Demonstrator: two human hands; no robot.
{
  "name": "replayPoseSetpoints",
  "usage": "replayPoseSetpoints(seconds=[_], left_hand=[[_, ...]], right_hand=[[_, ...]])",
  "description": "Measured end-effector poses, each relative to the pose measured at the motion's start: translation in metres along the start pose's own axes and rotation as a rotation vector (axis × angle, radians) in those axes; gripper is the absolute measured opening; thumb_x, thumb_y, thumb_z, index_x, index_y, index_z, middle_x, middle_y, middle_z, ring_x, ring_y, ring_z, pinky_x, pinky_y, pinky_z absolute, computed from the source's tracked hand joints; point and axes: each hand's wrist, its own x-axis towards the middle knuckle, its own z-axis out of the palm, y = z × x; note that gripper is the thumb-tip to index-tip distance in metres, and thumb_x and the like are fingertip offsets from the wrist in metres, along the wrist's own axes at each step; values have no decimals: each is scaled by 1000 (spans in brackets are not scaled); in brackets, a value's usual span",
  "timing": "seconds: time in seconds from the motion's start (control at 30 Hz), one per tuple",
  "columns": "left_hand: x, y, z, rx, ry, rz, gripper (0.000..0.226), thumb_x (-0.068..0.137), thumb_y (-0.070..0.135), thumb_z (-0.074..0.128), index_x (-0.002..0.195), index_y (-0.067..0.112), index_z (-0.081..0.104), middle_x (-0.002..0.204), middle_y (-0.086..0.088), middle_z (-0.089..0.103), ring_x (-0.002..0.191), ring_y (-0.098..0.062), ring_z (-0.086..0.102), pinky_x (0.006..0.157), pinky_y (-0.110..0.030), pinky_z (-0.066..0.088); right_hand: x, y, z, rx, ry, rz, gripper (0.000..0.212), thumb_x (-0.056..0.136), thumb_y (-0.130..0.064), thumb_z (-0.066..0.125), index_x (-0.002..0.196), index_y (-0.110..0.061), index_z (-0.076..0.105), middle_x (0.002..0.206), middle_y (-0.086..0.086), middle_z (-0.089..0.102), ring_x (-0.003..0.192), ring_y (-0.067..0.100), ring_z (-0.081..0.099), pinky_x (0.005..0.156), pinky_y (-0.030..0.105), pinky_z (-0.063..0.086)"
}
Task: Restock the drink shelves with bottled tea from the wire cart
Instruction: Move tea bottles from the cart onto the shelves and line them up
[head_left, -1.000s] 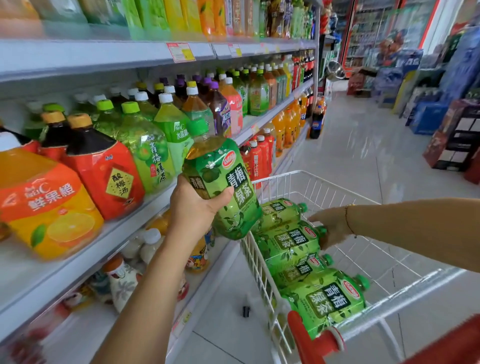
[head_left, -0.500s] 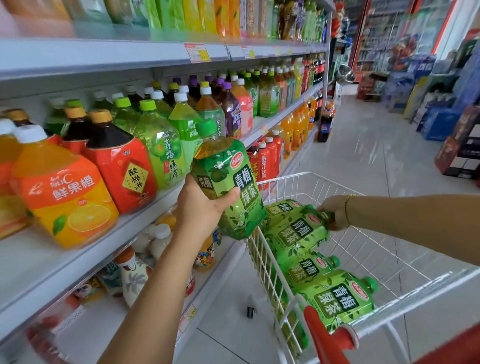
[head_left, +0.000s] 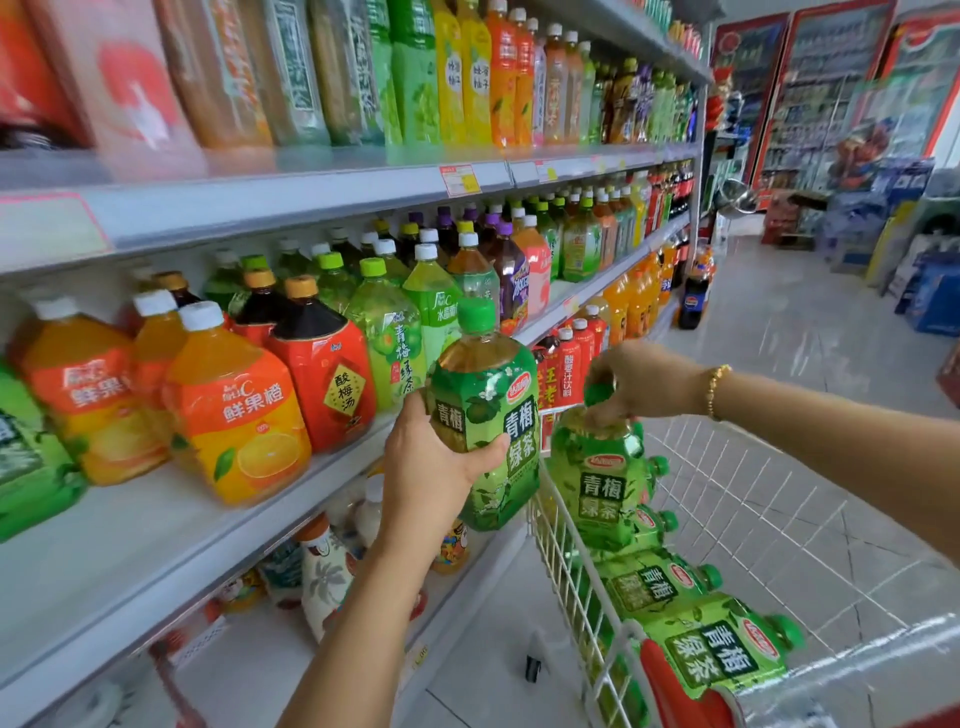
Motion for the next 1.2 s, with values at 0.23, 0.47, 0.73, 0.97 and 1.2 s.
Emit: replayPoseSetpoints(seconds=[0.23, 0.47, 0.73, 0.97, 1.2], left_hand=[[-22, 13, -79, -84, 148, 76, 69, 47, 51, 79, 107, 35, 49, 103, 14, 64, 97, -10, 62, 78, -32, 53], [-41, 4, -178, 41, 358, 149, 74, 46, 50, 79, 112, 41, 48, 110, 14, 64, 102, -13, 64, 85, -41, 55], [-70, -50, -264, 261, 671, 54, 74, 53, 24, 89, 116, 14, 52, 108, -3, 63, 92, -19, 57, 75, -25, 38], [-69, -102, -301, 293, 797, -29, 78, 57, 19, 88, 124, 6, 49, 113, -11, 61, 99, -26, 58, 85, -36, 48], [-57, -136, -294, 232, 880, -155, 76, 61, 16, 86, 125, -1, 49, 114, -19, 58, 102, -35, 57, 78, -35, 45]], right_hand=[[-29, -49, -93, 69, 586, -279, 32, 76, -34, 72, 90, -6, 63, 63, -7, 53, 56, 1, 49, 50, 14, 35], [-34, -141, -123, 413, 663, -541, 25, 76, -32, 72, 90, -13, 63, 72, -4, 60, 54, 4, 52, 54, 13, 43], [-31, -272, -63, 381, 637, -1027, 36, 80, -37, 66, 100, -8, 61, 86, -5, 53, 73, 2, 43, 65, 13, 35], [-4, -348, -8, 315, 560, -1152, 34, 86, -26, 62, 109, -2, 54, 102, 14, 53, 91, 18, 47, 76, 25, 35], [25, -384, 17, 317, 335, -1070, 42, 88, -30, 62, 122, -8, 54, 106, 6, 53, 90, 12, 44, 75, 21, 32]])
